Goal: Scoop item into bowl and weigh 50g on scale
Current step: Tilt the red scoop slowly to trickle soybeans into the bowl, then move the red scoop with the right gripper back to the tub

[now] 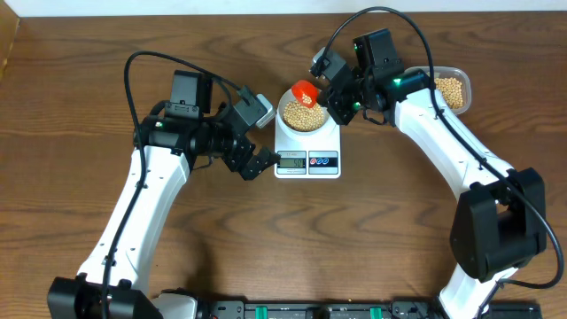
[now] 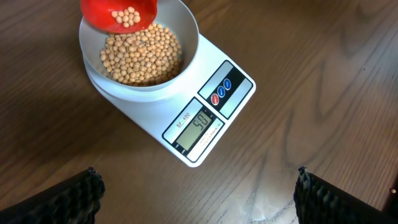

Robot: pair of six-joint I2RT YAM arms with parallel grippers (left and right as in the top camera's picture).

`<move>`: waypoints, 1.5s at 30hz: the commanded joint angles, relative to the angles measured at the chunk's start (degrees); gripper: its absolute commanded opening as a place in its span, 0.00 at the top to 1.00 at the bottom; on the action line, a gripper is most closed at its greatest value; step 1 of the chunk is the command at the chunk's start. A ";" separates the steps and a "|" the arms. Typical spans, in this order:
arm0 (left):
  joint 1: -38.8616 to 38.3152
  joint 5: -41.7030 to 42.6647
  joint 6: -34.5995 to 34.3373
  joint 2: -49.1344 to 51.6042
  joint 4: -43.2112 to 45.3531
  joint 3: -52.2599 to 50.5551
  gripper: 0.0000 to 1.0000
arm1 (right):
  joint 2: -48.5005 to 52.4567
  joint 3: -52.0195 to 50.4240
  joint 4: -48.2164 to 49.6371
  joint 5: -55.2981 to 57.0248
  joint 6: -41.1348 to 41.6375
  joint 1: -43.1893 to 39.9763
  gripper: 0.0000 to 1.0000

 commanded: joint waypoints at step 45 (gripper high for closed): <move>-0.13 -0.26 0.81 0.00 -0.11 -0.50 0.00 | -1.97 0.11 6.05 -27.91 28.74 -18.58 0.99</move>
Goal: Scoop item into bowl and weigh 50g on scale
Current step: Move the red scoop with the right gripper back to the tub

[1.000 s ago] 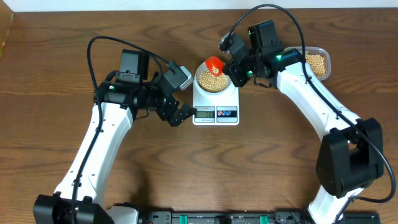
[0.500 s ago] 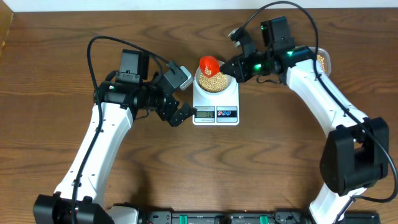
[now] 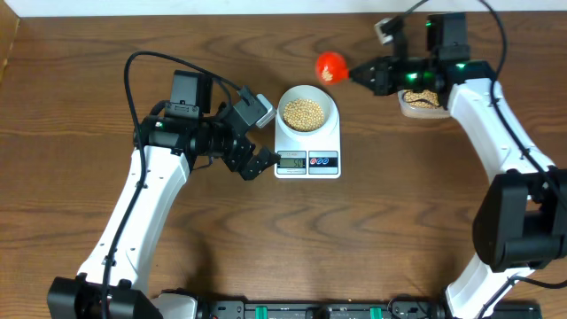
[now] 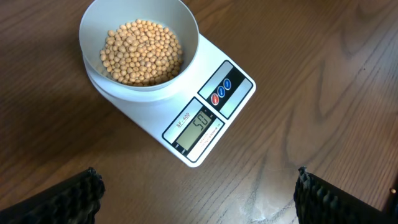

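A white bowl (image 3: 306,111) of tan beans stands on the white scale (image 3: 307,160). From the left wrist view the bowl (image 4: 140,46) is at the top left of the scale (image 4: 231,93), whose display (image 4: 200,123) shows a reading close to 50. My right gripper (image 3: 361,74) is shut on the red scoop (image 3: 330,66), holding it in the air to the right of and behind the bowl. My left gripper (image 3: 260,165) (image 4: 199,199) is wide open just left of the scale, with only bare wood between its fingers.
A clear container of beans (image 3: 423,100) sits at the back right, partly under my right arm. A black rail (image 3: 310,310) runs along the front table edge. The brown wooden table (image 3: 372,230) spreads out in front of the scale.
My right gripper has moved with the red scoop from over the bowl's rim to a spot to the right of it, toward the bean container. The left arm has not moved.
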Robot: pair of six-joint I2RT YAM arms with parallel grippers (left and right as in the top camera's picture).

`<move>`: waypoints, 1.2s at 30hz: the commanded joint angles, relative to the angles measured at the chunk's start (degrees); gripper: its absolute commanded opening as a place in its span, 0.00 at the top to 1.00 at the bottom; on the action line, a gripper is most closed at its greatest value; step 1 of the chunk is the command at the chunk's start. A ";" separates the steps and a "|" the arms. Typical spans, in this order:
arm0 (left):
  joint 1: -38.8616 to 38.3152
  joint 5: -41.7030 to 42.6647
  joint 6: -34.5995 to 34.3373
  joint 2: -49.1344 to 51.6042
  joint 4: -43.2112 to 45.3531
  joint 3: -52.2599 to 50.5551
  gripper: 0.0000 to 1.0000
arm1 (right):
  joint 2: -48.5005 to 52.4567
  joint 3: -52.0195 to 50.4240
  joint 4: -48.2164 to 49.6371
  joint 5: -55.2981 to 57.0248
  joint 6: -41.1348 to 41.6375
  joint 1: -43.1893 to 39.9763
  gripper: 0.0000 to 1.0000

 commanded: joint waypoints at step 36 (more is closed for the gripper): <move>-0.13 -0.26 0.79 0.00 -0.11 -0.50 0.00 | -11.89 0.09 -19.93 34.42 -2.82 -14.73 0.99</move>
